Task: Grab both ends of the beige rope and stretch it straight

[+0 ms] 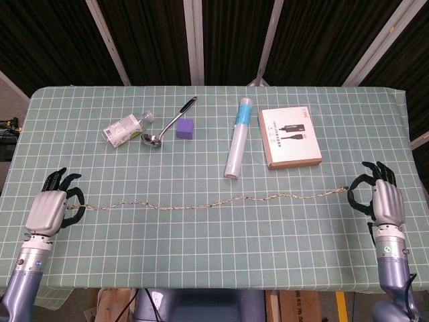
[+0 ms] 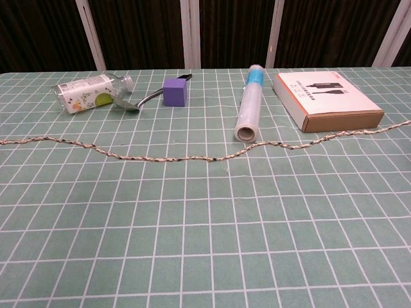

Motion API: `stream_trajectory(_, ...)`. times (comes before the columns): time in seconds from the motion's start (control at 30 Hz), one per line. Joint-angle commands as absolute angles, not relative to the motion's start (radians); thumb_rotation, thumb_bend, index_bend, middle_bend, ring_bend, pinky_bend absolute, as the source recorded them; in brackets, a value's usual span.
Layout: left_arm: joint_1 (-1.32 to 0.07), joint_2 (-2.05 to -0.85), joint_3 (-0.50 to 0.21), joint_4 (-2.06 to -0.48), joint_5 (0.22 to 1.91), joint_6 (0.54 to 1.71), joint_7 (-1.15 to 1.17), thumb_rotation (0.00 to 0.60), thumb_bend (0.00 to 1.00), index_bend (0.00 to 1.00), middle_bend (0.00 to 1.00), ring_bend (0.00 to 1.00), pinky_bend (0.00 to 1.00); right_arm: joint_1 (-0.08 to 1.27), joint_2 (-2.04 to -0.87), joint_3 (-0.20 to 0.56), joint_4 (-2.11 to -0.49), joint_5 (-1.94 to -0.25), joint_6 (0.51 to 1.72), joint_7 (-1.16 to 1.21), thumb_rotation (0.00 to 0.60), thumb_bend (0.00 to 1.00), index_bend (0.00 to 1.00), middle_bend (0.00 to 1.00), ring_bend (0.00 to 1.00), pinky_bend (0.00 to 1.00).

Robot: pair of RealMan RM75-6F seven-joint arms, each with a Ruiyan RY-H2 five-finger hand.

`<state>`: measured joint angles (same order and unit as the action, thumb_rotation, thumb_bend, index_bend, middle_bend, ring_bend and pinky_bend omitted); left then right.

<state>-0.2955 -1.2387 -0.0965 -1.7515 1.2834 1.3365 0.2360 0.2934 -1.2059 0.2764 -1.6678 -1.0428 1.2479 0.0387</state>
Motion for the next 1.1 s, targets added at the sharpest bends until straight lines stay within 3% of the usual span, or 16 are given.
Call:
stream_trajectory(0.03, -0.296, -1.246, -0.094, -1.746, 1.285, 1.332, 0.237, 0.600, 0.52, 0.62, 0.18, 0.00, 0.00, 0.291, -1.204, 0.278, -1.662, -1.039, 1.247, 0.040, 0.600, 0.48, 0.70, 0.20, 0.00, 0.00)
stream_trajectory(1.1, -0.321, -1.378, -0.084, -1.648, 1.252, 1.281, 0.325, 0.600, 0.52, 0.62, 0.18, 0.00, 0.00, 0.266, -1.237, 0.265, -1.531, -0.989, 1.216, 0.043, 0.600, 0.48, 0.70, 0.20, 0.00, 0.00)
